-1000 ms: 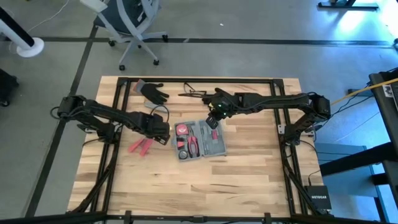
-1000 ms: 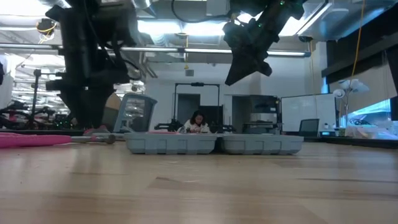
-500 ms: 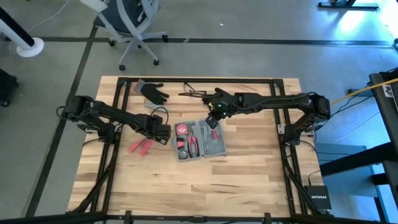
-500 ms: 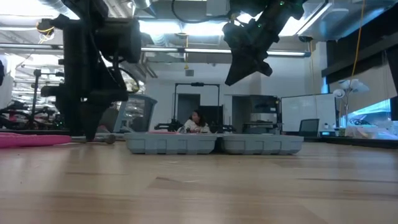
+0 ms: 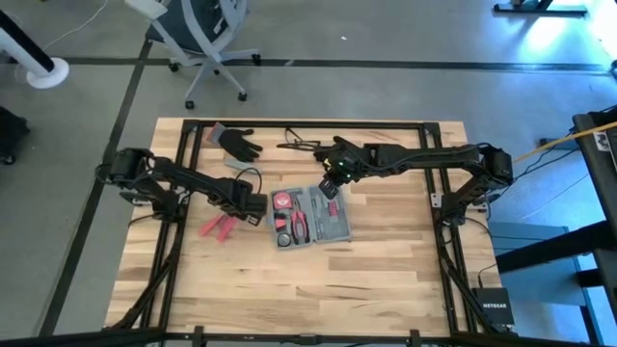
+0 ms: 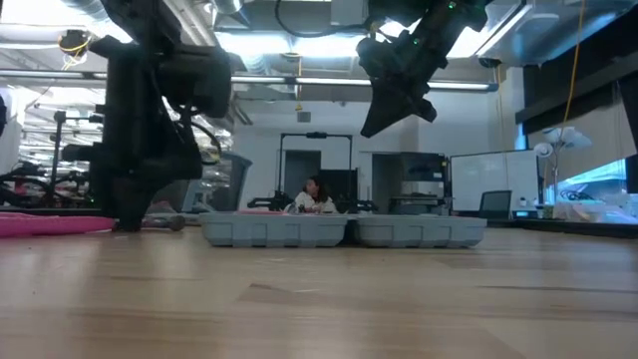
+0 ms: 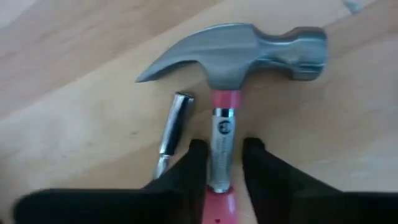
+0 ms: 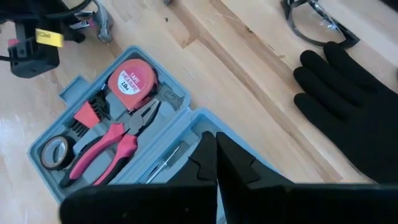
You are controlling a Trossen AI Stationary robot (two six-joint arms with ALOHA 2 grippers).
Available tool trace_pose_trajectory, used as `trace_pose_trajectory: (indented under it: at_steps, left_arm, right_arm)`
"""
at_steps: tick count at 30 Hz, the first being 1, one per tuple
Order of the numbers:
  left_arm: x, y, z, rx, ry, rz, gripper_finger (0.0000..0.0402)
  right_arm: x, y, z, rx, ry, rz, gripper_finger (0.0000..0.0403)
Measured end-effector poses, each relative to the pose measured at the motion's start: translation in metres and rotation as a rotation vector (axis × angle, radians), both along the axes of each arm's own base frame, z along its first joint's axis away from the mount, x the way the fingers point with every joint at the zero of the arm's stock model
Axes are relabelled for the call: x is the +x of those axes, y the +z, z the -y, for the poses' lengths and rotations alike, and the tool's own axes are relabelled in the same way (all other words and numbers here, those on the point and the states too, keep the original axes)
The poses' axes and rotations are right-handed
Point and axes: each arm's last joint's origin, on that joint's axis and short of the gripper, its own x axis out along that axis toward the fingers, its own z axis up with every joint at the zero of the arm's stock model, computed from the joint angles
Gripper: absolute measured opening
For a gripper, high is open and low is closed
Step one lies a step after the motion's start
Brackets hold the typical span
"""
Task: Prefit tool cases
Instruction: Put the orange hammer into the gray tool case
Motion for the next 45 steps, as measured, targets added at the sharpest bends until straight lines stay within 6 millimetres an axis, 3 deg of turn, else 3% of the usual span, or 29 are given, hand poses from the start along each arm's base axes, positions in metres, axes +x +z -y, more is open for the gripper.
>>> trace_pose_trajectory:
  at_steps: [3, 7, 12, 18, 22, 29, 34, 37, 45]
  left_arm:
    - [0.003, 0.0, -0.002, -0.02, -0.028, 0.011, 0.0023]
    - [0.008, 0.019, -0.004, 0.035, -0.013, 0.077, 0.0022]
    - [0.005, 0.049, -0.009, 0.108, 0.012, 0.205, 0.0019]
    - [0.001, 0.069, -0.009, 0.136, 0.078, 0.337, 0.0019]
    - [0.01, 0.08, -0.007, 0.131, 0.107, 0.484, 0.0019]
    - [0.055, 0.105, -0.003, 0.119, 0.128, 0.861, 0.0019]
    - [0.087, 0.091, -0.009, 0.083, 0.163, 0.903, 0.0019]
    - [0.102, 0.095, -0.009, 0.083, 0.152, 0.949, 0.0019]
    - [0.098, 0.101, -0.001, 0.091, 0.106, 0.922, 0.0019]
  right_arm:
    - [-0.002, 0.003, -0.002, -0.002, 0.006, 0.007, 0.0]
    - [-0.018, 0.024, -0.005, -0.045, 0.002, 0.031, 0.0]
    - [-0.054, 0.047, -0.01, -0.034, -0.002, -0.033, 0.0]
    - [-0.088, 0.053, -0.025, 0.008, -0.059, -0.161, 0.0]
    - [-0.104, 0.025, -0.043, 0.113, -0.1, -0.285, 0.0]
    - [-0.12, -0.042, -0.084, 0.258, -0.199, -0.342, 0.0]
    - [-0.129, -0.045, -0.099, 0.256, -0.246, -0.316, 0.0]
    - [-0.134, -0.049, -0.097, 0.226, -0.351, -0.29, 0.0]
    - [-0.114, -0.084, -0.092, 0.295, -0.513, 0.039, 0.0]
